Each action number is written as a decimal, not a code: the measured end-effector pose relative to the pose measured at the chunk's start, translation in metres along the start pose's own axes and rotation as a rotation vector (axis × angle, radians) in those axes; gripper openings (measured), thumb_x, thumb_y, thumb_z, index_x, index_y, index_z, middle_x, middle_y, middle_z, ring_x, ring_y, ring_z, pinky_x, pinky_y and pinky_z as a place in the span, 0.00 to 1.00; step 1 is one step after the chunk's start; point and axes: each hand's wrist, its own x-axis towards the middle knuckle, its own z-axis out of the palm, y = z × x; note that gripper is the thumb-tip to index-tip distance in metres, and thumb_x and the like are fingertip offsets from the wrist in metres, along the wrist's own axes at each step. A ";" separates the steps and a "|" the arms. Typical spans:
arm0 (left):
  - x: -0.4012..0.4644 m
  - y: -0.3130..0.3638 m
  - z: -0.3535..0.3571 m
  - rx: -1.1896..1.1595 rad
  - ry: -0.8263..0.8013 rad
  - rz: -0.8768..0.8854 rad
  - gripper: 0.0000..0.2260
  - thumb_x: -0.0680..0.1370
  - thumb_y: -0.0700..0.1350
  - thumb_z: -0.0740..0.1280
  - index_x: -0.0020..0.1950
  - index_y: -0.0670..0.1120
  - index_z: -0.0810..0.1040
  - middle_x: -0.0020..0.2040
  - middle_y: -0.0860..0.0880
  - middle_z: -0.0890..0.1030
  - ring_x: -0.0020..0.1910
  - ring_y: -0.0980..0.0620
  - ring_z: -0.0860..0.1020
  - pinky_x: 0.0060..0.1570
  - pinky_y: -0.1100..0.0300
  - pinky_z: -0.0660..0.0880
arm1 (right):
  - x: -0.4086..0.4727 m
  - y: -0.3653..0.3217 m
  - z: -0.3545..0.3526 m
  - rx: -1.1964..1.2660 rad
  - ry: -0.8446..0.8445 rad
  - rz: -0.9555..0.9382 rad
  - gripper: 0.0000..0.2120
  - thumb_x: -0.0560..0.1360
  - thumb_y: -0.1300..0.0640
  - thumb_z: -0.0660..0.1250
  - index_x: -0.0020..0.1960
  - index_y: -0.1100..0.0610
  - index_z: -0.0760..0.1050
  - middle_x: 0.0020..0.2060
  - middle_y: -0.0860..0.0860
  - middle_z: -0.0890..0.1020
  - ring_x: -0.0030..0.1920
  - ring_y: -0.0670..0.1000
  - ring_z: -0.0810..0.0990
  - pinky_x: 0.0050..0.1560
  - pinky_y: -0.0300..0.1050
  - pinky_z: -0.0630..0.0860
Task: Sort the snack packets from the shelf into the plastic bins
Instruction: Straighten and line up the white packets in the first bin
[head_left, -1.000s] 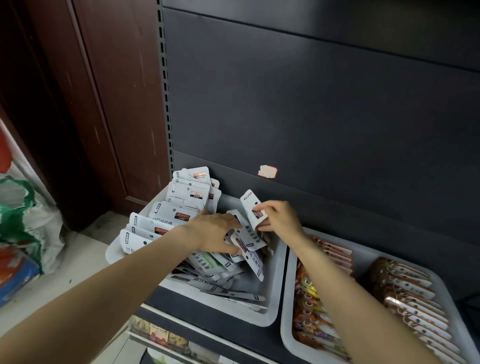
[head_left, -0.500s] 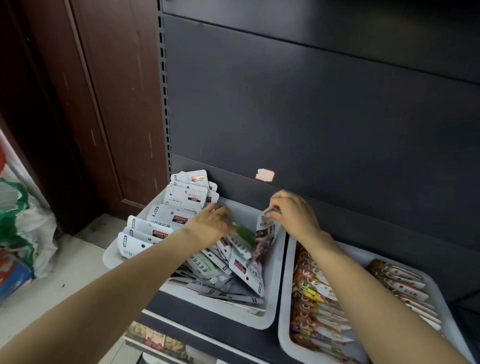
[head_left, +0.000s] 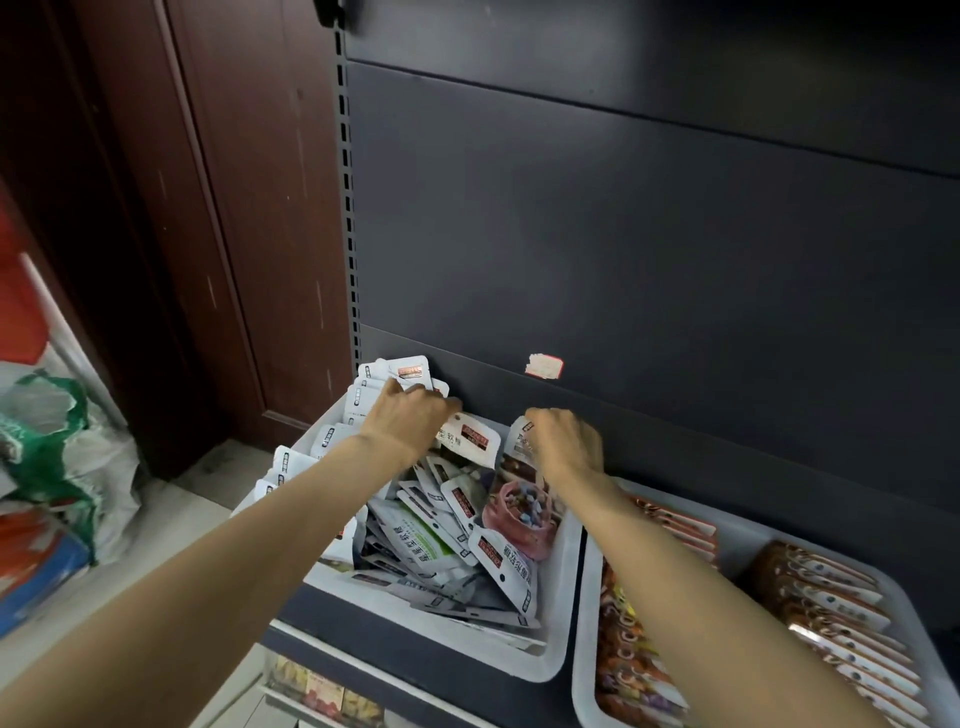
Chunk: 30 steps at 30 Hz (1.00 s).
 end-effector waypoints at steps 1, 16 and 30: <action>0.004 0.004 0.002 -0.037 -0.014 -0.038 0.19 0.76 0.32 0.58 0.61 0.50 0.71 0.54 0.48 0.80 0.57 0.46 0.76 0.58 0.53 0.64 | -0.001 0.005 0.000 0.063 -0.003 0.007 0.04 0.78 0.59 0.64 0.51 0.56 0.76 0.50 0.55 0.82 0.49 0.56 0.81 0.41 0.45 0.72; 0.051 0.041 0.013 -0.937 -0.053 -0.002 0.11 0.82 0.43 0.58 0.58 0.43 0.79 0.57 0.47 0.81 0.57 0.49 0.78 0.51 0.64 0.68 | 0.000 0.024 -0.014 -0.105 0.130 -0.060 0.11 0.79 0.62 0.60 0.61 0.59 0.72 0.58 0.55 0.77 0.58 0.56 0.77 0.52 0.48 0.73; -0.007 0.027 0.026 -0.619 -0.540 0.256 0.29 0.67 0.54 0.76 0.66 0.55 0.70 0.65 0.57 0.70 0.63 0.54 0.69 0.59 0.60 0.67 | -0.011 0.033 0.026 0.106 -0.200 -0.100 0.20 0.79 0.63 0.60 0.68 0.57 0.58 0.45 0.59 0.80 0.42 0.60 0.80 0.37 0.47 0.68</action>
